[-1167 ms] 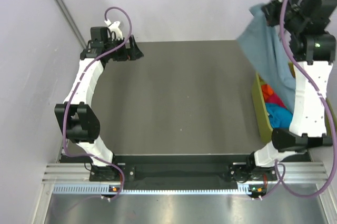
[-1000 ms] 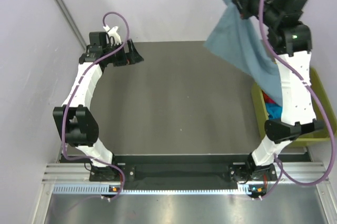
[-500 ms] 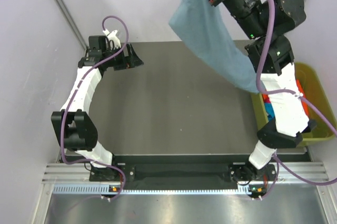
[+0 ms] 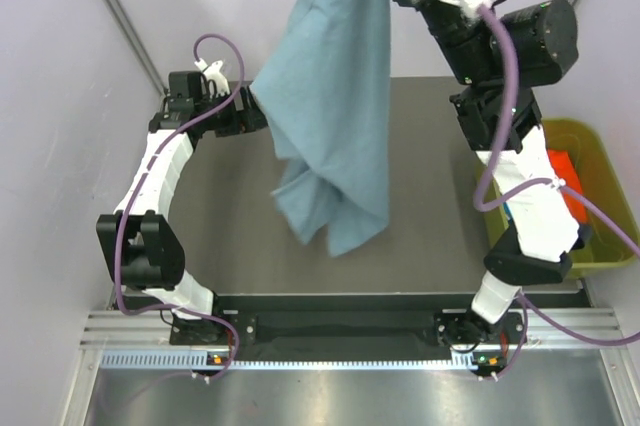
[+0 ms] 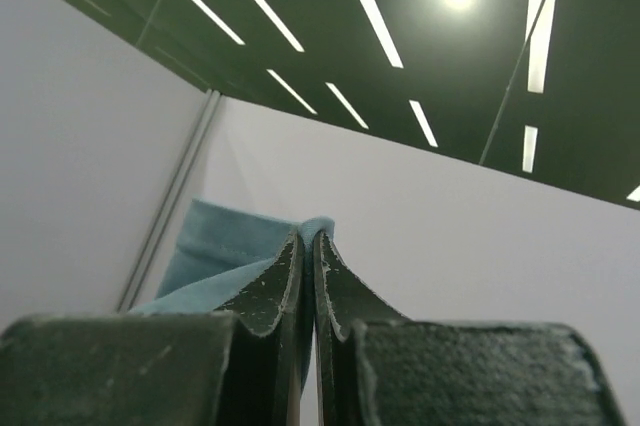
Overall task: Fold and stack the t-shirts
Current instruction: Move the tshirt to the center of the board, then flatten the tshirt out
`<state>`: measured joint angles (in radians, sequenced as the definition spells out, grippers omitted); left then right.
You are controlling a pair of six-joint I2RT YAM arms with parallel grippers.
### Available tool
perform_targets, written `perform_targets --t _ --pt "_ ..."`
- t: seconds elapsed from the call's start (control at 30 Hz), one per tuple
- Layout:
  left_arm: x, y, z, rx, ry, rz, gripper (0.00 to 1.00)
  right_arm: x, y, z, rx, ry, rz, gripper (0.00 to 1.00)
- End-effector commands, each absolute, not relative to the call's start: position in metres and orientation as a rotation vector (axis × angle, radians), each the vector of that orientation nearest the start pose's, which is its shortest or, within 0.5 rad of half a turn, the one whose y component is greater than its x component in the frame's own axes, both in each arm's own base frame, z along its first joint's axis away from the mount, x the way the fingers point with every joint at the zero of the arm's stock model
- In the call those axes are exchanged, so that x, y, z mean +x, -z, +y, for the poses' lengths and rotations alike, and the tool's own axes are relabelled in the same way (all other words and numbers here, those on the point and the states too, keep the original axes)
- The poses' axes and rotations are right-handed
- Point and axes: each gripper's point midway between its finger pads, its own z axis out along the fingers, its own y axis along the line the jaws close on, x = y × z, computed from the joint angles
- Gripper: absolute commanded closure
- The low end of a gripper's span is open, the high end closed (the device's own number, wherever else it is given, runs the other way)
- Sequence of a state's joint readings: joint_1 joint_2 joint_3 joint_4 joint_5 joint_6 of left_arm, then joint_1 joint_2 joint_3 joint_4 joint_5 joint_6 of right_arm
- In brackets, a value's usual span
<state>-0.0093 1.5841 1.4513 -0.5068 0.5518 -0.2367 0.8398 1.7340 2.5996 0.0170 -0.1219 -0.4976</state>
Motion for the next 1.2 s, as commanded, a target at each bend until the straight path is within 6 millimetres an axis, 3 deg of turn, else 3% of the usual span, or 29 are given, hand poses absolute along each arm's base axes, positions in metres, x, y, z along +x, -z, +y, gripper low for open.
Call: perform_targets --t 0.0,0.03,0.07,0.13,0.17,0.2,0.23,0.27,0.3,0.33,0.37,0.43,0.53,0.6,0.67,0.7,0.73,0.77,0.8,0.83,0.93,0.97,1.03,1.17 --pt "0.428 -0.267 -0.102 0.088 0.718 2.104 0.11 0.265 -0.764 0.254 -0.5 -0.215 0.487 1.0" --pt "0.428 -0.266 -0.102 0.086 0.719 2.106 0.11 0.285 -0.748 0.254 -0.49 -0.257 0.562 1.0" --pt "0.429 -0.267 -0.101 0.083 0.71 2.103 0.11 0.337 -0.707 0.248 -0.501 -0.221 0.699 1.0" --pt "0.431 -0.268 -0.089 0.047 0.687 2.101 0.11 0.381 -0.656 0.238 -0.509 -0.217 0.873 1.0" --pt "0.431 -0.267 -0.087 0.042 0.681 2.106 0.11 0.421 -0.598 0.231 -0.538 -0.161 1.019 1.0" --pt "0.431 -0.268 -0.085 0.034 0.659 2.107 0.11 0.436 -0.568 0.226 -0.563 -0.132 1.083 1.0" --pt "0.431 -0.269 -0.082 0.038 0.641 2.103 0.11 0.46 -0.502 0.22 -0.605 -0.081 1.218 1.0" --pt "0.429 -0.269 -0.081 0.04 0.629 2.107 0.11 0.476 -0.473 0.199 -0.593 -0.039 1.287 1.0" --pt "0.429 -0.269 -0.078 0.044 0.603 2.107 0.11 0.487 -0.446 0.187 -0.584 -0.022 1.348 1.0" --pt "0.428 -0.272 -0.076 0.046 0.587 2.1 0.11 0.498 -0.405 0.173 -0.564 -0.008 1.449 1.0" --pt "0.427 -0.272 -0.074 0.045 0.575 2.104 0.12 0.511 -0.385 0.149 -0.524 0.028 1.508 1.0" --pt "0.423 -0.274 -0.072 0.056 0.562 2.104 0.12 0.522 -0.331 0.131 -0.528 0.054 1.643 1.0" --pt "0.417 -0.276 -0.077 0.079 0.592 2.108 0.13 0.525 -0.293 0.107 -0.582 0.188 1.708 1.0" --pt "0.411 -0.28 -0.081 0.095 0.617 2.106 0.15 0.527 -0.285 0.09 -0.541 0.234 1.745 1.0" --pt "0.402 -0.273 -0.085 0.092 0.654 2.139 0.17 0.525 -0.288 0.077 -0.462 0.23 1.767 1.0" --pt "0.396 -0.27 -0.088 0.083 0.676 2.155 0.17 0.52 -0.297 0.077 -0.441 0.22 1.763 0.87" --pt "0.388 -0.262 -0.09 0.066 0.705 2.195 0.18 0.516 -0.307 0.088 -0.466 0.167 1.742 0.68" --pt "0.381 -0.253 -0.093 0.034 0.745 2.234 0.19 0.503 -0.319 0.102 -0.5 0.118 1.735 0.41" --pt "0.377 -0.251 -0.096 0.01 0.769 2.254 0.18 0.494 -0.329 0.115 -0.536 0.073 1.712 0.32" --pt "0.367 -0.238 -0.097 -0.033 0.803 2.309 0.18 0.48 -0.344 0.148 -0.611 -0.017 1.663 0.27" --pt "0.343 -0.208 -0.109 -0.165 0.933 2.408 0.18 0.444 -0.385 0.187 -0.674 -0.137 1.569 0.21" --pt "0.335 -0.202 -0.113 -0.217 0.987 2.442 0.18 0.432 -0.391 0.206 -0.704 -0.182 1.545 0.2" --pt "0.327 -0.18 -0.116 -0.295 1.036 2.514 0.18 0.415 -0.41 0.224 -0.727 -0.231 1.496 0.2" --pt "0.322 -0.148 -0.119 -0.487 1.097 2.613 0.18 0.408 -0.421 0.233 -0.728 -0.277 1.473 0.2"
